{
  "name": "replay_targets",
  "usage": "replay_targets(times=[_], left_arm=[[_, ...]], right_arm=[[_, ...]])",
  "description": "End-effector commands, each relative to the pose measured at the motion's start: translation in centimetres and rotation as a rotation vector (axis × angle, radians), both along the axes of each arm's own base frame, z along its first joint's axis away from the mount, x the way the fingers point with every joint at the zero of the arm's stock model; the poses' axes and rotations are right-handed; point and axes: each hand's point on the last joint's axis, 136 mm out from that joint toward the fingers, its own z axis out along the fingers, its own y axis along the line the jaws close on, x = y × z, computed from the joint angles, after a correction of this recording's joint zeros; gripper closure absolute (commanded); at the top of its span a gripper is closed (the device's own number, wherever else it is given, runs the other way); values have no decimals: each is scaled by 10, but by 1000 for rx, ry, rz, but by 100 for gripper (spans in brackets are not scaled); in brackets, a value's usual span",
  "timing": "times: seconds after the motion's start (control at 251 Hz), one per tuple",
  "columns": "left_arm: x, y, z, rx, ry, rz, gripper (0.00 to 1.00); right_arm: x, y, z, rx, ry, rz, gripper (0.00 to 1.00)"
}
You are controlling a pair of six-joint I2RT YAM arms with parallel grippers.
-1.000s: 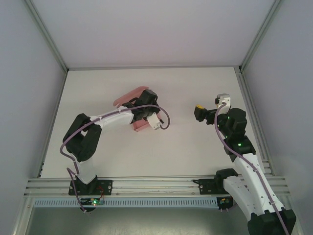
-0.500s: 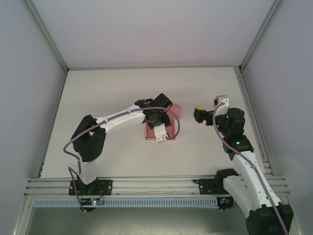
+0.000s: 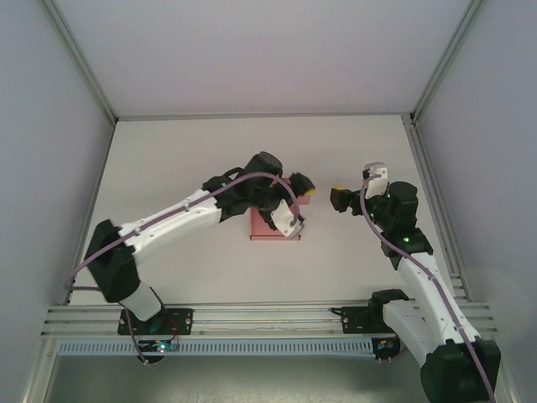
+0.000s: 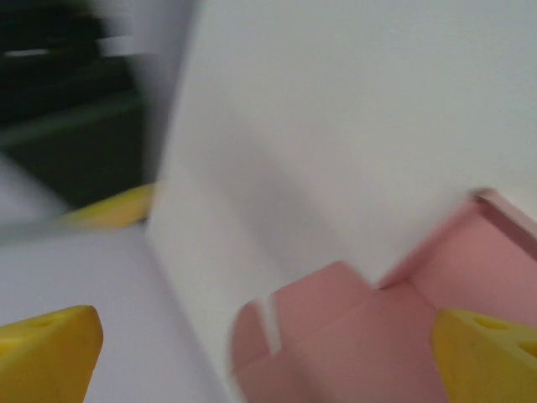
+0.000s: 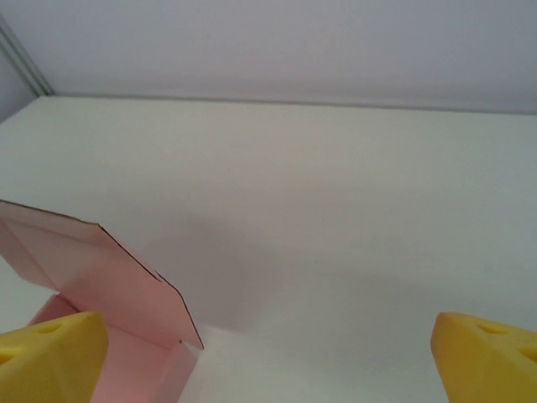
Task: Assemble paper box
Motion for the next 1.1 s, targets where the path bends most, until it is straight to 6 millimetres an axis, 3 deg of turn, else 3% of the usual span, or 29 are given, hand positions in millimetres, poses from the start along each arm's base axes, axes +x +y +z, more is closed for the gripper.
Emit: replay_targets(times=[0.0, 0.048, 0.1, 0.188, 0.323, 0.419, 0.615, 0.778, 0.986, 1.054, 1.093], left_arm=[[46, 18, 60, -359, 277, 544, 0], [71, 42, 75, -505, 388, 791, 0], [99, 81, 82, -693, 530, 1079, 0], [126, 141, 59, -891, 761, 1393, 0], [126, 184, 7, -886, 1080, 1515, 0], [111, 196, -15, -876, 1232, 1434, 0], [73, 183, -48, -647, 1234, 1213, 0], [80, 173, -73, -515, 1282, 1196, 1], [81, 147, -96, -350, 1360, 1094, 32], [84, 144, -100, -332, 1346, 1096, 37], [85, 143, -102, -323, 1345, 1102, 45]], right_arm=[[9, 15, 19, -50, -72, 121, 2], [10, 25, 18, -60, -73, 198, 2], [11, 38, 17, -61, -74, 290, 2], [7, 61, 17, -64, -81, 476, 2], [13, 78, 4, -145, 0, 608, 4], [17, 88, -13, -228, 96, 670, 8], [16, 105, -44, -369, 202, 786, 16], [31, 105, -56, -415, 255, 746, 23], [42, 103, -71, -423, 326, 725, 36], [42, 106, -72, -410, 335, 740, 49], [42, 109, -72, -405, 337, 745, 59]])
